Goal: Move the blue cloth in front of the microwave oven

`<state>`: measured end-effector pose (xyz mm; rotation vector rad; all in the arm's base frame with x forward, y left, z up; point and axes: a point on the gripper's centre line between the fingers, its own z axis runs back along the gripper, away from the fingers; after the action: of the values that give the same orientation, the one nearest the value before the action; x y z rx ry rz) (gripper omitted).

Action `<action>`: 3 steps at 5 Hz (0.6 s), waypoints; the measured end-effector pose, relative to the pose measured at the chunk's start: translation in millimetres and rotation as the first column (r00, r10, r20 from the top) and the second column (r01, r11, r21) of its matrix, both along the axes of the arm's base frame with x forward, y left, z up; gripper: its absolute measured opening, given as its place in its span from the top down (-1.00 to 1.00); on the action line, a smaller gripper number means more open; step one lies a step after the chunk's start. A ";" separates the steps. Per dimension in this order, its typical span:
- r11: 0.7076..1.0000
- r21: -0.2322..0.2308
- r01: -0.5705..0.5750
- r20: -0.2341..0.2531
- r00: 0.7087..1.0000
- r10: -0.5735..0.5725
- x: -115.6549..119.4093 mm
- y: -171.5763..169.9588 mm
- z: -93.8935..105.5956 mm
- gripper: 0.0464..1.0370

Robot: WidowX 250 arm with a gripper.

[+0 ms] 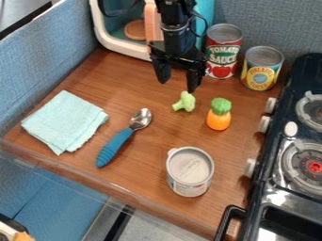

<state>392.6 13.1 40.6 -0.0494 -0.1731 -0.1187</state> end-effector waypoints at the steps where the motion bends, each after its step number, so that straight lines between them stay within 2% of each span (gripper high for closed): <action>1: 1.000 -0.001 0.007 -0.050 0.999 -0.007 -6.8 -0.2 -17.6 -0.93; 2: 1.000 0.021 0.007 -0.133 0.991 -0.004 -40.5 36.6 -40.7 -0.93; 3: 0.999 0.043 -0.025 -0.088 0.996 0.029 -75.3 90.8 -26.7 -0.93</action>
<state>317.3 103.9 13.9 -0.0110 -0.0830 -0.0927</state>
